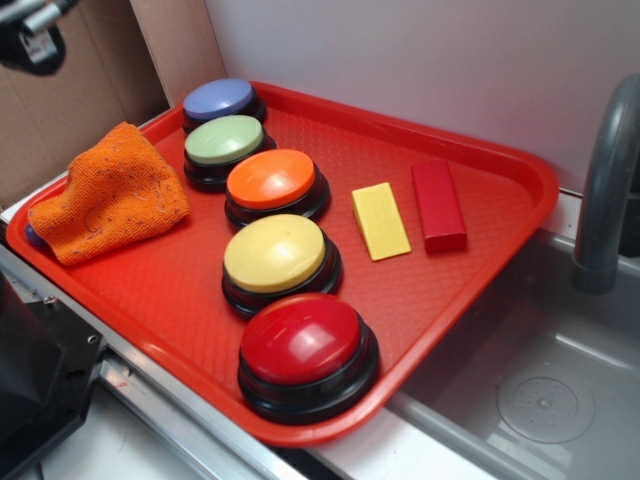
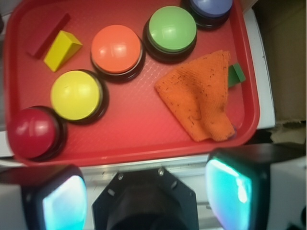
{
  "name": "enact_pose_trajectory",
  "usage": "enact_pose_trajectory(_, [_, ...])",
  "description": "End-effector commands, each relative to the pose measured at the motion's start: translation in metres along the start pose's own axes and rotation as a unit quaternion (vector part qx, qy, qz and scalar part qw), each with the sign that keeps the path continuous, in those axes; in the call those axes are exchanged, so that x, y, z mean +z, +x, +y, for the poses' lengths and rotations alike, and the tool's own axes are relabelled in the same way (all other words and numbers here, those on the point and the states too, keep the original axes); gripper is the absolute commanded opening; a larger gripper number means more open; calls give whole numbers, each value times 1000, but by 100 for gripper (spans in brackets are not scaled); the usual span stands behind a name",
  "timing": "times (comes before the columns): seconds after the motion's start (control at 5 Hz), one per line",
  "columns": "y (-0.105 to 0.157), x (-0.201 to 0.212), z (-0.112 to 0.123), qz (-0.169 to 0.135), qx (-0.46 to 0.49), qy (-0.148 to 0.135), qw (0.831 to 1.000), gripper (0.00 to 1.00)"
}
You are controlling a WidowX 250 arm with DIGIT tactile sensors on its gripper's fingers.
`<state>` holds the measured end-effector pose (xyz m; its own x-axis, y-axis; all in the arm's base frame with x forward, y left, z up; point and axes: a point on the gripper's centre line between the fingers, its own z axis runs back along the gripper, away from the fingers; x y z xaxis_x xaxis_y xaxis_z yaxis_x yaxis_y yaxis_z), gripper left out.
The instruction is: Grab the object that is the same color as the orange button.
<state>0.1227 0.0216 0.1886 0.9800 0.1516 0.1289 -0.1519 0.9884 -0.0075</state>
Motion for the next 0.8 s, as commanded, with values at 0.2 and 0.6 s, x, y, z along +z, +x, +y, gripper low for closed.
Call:
enact_pose_trajectory(0.2, [13,-60,59,-44,60,40,996,100])
enact_pose_trajectory(0.6, [16,-104,80,-48,86,39,994,100])
